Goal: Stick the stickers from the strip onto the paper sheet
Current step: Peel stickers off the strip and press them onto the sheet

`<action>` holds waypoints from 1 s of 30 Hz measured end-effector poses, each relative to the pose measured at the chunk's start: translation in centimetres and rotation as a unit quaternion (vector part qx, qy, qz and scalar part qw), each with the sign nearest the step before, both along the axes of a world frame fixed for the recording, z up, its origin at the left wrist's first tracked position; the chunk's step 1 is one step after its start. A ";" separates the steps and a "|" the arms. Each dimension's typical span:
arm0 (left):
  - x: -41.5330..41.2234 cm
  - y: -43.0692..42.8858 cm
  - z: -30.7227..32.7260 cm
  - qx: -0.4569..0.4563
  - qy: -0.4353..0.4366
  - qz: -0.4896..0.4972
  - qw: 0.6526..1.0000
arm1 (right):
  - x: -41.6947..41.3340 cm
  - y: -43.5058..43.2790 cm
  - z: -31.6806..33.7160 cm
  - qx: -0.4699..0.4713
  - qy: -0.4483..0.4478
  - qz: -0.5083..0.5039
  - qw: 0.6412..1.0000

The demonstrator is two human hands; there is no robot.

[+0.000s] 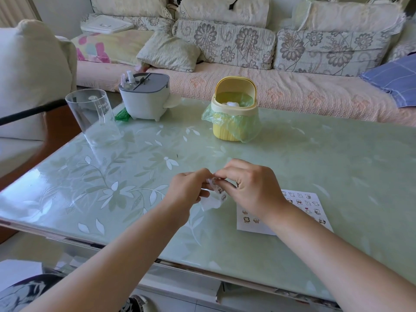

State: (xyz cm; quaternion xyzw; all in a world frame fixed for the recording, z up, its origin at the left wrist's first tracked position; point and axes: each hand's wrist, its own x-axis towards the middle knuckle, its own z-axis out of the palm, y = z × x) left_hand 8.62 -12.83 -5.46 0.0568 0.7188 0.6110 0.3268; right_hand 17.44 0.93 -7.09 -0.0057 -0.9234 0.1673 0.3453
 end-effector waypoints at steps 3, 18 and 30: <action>0.1 0.0 0.1 -0.017 0.015 0.002 1.000 | 0.0 0.1 0.0 0.015 0.007 0.001 1.000; -0.2 0.7 -0.8 -0.034 0.077 0.014 0.996 | 0.2 0.2 0.3 -0.171 -0.098 -0.004 0.980; 0.4 2.3 -1.9 -0.209 0.563 -0.038 0.798 | 2.7 2.5 1.7 -0.447 -0.203 -0.088 0.867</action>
